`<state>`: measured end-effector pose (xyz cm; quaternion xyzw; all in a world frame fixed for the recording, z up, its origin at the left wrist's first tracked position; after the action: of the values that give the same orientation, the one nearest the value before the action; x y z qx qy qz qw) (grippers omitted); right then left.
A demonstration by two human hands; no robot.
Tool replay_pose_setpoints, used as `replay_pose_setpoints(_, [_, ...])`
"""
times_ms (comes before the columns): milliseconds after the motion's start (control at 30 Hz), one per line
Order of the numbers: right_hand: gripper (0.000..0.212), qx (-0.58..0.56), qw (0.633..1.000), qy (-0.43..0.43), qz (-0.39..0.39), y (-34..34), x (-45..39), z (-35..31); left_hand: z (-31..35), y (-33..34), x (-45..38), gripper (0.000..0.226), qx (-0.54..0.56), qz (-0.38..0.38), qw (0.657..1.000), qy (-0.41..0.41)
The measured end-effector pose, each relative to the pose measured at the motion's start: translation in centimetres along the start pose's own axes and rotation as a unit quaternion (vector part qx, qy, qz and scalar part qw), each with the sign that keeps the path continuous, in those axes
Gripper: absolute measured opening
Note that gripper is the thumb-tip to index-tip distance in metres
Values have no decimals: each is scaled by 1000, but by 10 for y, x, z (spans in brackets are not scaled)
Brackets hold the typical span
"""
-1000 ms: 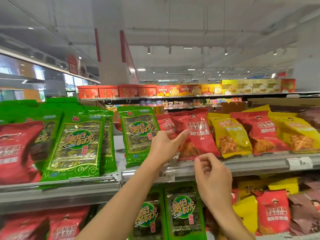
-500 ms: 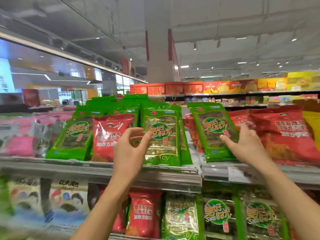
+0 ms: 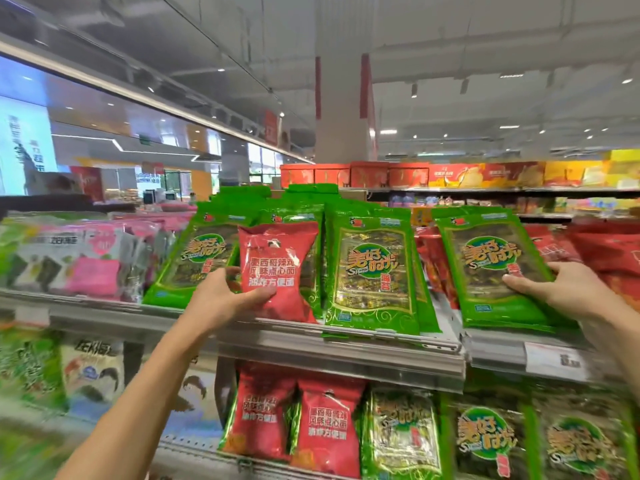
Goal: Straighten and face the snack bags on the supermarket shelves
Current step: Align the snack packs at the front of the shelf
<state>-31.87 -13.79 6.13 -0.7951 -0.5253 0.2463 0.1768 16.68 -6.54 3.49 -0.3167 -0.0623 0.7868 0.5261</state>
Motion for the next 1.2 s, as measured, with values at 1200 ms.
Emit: replay_pose_setpoints(1200, [92,-211,946,14,-247,281,122,-186,-60,-140,41,32,119,185,970,105])
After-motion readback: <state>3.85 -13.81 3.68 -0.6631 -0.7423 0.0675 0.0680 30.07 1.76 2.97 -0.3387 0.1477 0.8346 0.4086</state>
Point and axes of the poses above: each hand's wrist, its own x-axis away from the middle knuckle, its own y-axis out of the palm, z = x × y, the point moved 3 cm from there along -x, towards the middle knuckle, and after that the axes turned 7 degrees about y, right-handed, at the moved point
